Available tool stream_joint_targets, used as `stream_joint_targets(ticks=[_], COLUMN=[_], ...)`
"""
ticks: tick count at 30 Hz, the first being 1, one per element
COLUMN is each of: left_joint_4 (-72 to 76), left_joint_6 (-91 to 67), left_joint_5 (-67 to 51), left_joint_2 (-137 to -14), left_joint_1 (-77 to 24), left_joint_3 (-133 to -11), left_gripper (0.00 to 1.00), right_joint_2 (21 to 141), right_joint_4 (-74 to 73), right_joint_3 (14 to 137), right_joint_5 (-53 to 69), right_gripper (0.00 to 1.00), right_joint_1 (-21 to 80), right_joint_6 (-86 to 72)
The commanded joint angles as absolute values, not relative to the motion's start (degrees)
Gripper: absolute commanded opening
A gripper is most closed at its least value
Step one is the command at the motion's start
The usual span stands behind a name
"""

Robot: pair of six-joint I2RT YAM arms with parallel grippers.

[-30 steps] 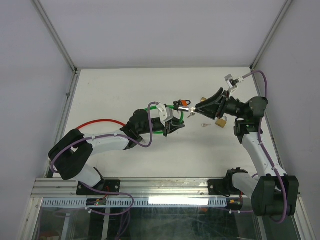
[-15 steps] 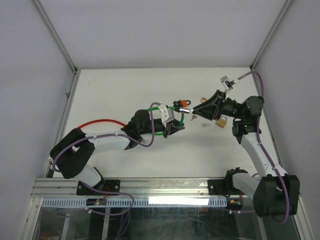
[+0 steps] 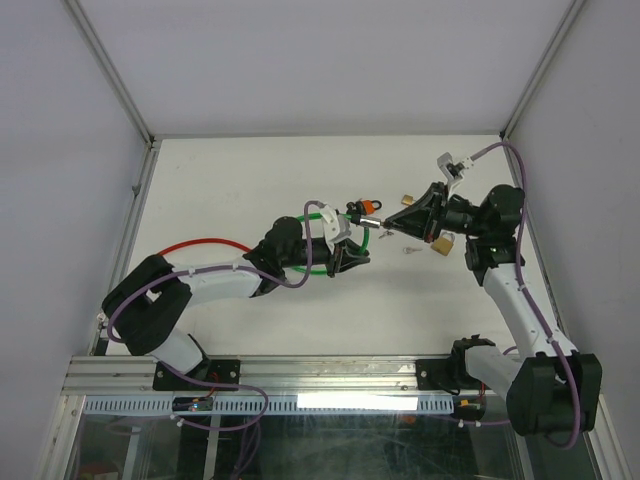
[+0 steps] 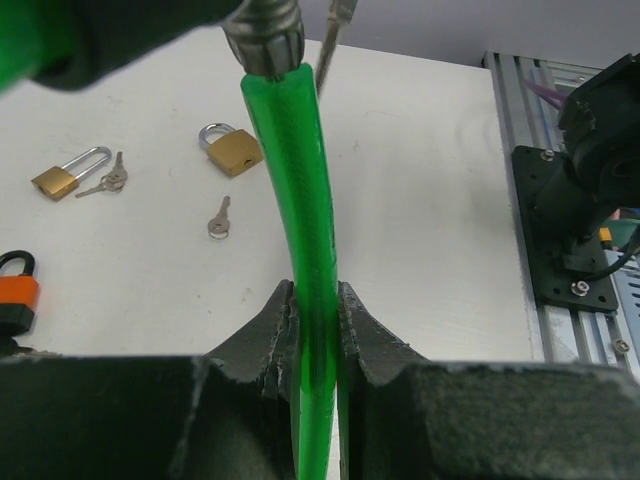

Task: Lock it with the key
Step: Lock the lock.

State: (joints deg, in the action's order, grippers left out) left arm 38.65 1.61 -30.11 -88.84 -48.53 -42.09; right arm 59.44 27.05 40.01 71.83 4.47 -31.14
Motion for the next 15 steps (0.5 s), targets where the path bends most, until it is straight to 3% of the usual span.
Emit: stream_joint_targets(ticks=[1, 2, 3, 7, 15], left_joint_4=[42.63, 42.32, 41.84, 39.71, 37.00], left_joint_6=[-3.33, -4.59, -5.97, -10.84, -19.73], left_joint_5=[-38.24, -40.40, -42.50, -50.76, -61.38], left_joint_2=[-88.25, -88.43, -88.71, -90.11, -94.42], left_joint_1=[-46.42, -45.97, -45.40, -43.65, -41.66], left_joint_3=[-46.22, -46.59, -46.97, -48.65, -51.71], left_gripper=[0.00, 0.00, 0.00, 0.00, 0.00], right_joint_2=[57.29, 57.30, 57.43, 58.41, 59.24], right_joint_4=[10.87, 0.29, -8.44, -32.63, -50.44], right_joint_3=[47.20, 49.65, 52.14, 60.42, 66.70], right_joint_5=[73.44, 74.69, 74.01, 67.41, 53.85], right_gripper=[0.00, 0.00, 0.00, 0.00, 0.00], right_joint_1=[5.56, 5.86, 6.30, 8.72, 10.11], right_joint_6=[-26.23, -1.53, 10.98, 47.65, 81.82])
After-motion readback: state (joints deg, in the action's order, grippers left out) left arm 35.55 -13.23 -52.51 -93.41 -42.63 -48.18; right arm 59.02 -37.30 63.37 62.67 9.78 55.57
